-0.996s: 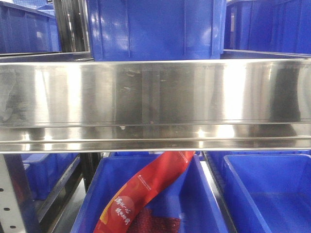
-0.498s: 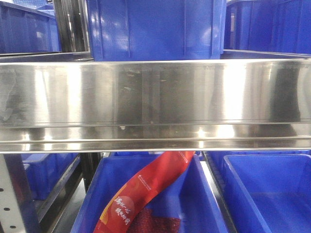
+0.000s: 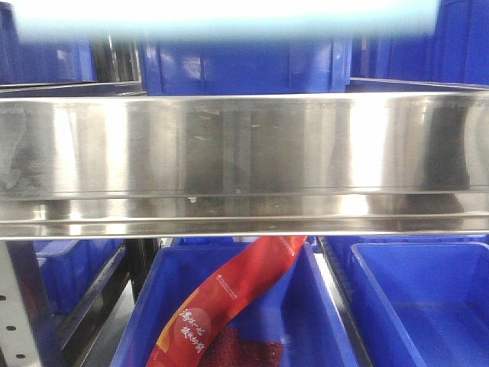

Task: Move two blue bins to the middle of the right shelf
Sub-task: 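Push the teal bin with both grippers onto the upper shelf rollers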

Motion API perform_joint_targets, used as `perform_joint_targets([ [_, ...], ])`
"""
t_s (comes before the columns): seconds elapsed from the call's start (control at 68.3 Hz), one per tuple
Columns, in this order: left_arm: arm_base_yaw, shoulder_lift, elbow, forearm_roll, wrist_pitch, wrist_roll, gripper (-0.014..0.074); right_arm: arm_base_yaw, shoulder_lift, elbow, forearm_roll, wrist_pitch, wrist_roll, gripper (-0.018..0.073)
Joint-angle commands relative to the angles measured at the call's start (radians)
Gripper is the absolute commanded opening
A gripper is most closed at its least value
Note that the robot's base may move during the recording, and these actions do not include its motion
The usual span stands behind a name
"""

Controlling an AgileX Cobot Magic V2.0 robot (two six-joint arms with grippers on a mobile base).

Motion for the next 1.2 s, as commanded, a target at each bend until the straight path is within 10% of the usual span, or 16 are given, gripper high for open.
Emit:
perform_joint_targets([
  [0.0, 0.000, -0.024, 0.062, 0.006, -0.078, 0.040, -0.0111, -0.014, -0.009, 0.060, -0.061, -0.127, -0.007, -0.0155],
  [0.293, 0.000, -0.024, 0.166, 0.006, -0.148, 0.050, -0.0051, -0.014, -0.009, 0.166, -0.061, -0.204, -0.007, -0.0109],
  [0.615, 0.000, -0.026, 0.166, 0.006, -0.151, 0.050, 0.0473, -0.014, -0.022, 0.166, -0.061, -0.204, -0.007, 0.0580],
  [0.747, 0.000, -0.048, 0.160, 0.006, -0.151, 0.050, 0.0615, -0.014, -0.059, 0.166, -0.061, -0.224, -0.007, 0.0547],
  [0.981, 0.000, -0.184, 0.160, 0.010, -0.170, 0.050, 0.0605, -0.014, -0.185, 0.166, -0.061, -0.264, -0.007, 0.0434],
  [1.186, 0.000, -0.353, 0.160, 0.081, -0.166, 0.050, 0.0353, -0.014, -0.306, 0.174, -0.074, -0.230, -0.007, 0.0158],
])
